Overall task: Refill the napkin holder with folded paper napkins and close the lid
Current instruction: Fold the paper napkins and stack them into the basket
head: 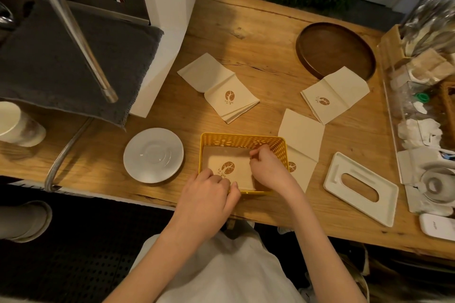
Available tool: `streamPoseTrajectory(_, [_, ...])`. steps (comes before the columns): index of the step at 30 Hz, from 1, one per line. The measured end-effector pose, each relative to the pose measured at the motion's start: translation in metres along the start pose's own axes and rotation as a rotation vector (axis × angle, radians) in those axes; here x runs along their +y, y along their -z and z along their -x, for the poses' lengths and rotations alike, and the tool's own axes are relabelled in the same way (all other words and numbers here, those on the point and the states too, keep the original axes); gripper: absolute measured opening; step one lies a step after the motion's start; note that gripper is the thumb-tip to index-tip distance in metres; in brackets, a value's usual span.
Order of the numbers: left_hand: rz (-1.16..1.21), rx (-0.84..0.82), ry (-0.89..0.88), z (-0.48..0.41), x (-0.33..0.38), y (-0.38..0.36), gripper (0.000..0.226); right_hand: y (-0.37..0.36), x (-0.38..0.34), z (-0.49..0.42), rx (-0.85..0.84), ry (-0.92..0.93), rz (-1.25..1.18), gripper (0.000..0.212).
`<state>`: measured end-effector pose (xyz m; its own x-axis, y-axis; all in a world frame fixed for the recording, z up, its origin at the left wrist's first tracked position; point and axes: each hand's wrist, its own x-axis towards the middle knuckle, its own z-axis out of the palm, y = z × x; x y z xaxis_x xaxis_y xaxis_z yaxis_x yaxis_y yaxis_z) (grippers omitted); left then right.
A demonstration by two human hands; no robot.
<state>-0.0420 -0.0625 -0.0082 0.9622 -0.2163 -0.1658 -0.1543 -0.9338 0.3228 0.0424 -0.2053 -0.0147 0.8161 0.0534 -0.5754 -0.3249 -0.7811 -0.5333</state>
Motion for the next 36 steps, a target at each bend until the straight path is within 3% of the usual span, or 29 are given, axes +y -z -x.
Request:
streamPoseTrajectory(4, [-0.066,-0.016,-0.041,-0.001,0.003,0.003,0.036,0.0,0.0,-0.001,-0.009,0.013,-0.058,0.028])
streamPoseTrajectory(8, [-0.037,0.018,-0.015,0.0,0.006,0.006,0.037,0.005,0.001,0.002,0.02,0.003,-0.111,0.027])
streamPoseTrajectory(16, [-0.061,0.021,-0.051,-0.001,0.009,0.012,0.028,-0.004,-0.003,0.014,0.113,0.151,0.191,0.036])
streamPoseTrajectory(21, [-0.098,-0.044,-0.095,-0.004,0.008,0.011,0.02,-0.011,-0.007,0.001,-0.009,0.264,0.22,0.037])
streamPoseTrajectory(24, [-0.144,0.004,-0.152,-0.006,0.006,0.009,0.032,-0.015,-0.008,-0.005,-0.08,0.308,0.257,0.039])
streamPoseTrajectory(27, [-0.114,0.019,-0.148,-0.004,0.006,0.01,0.022,-0.017,-0.009,-0.006,-0.131,0.346,0.28,0.042])
streamPoseTrajectory(32, [-0.062,0.056,-0.052,-0.003,0.004,0.006,0.04,-0.016,-0.011,-0.002,-0.179,0.409,0.297,0.042])
streamPoseTrajectory(36, [-0.056,0.084,-0.068,-0.004,0.004,0.005,0.029,-0.009,-0.012,0.005,-0.159,0.398,0.194,0.039])
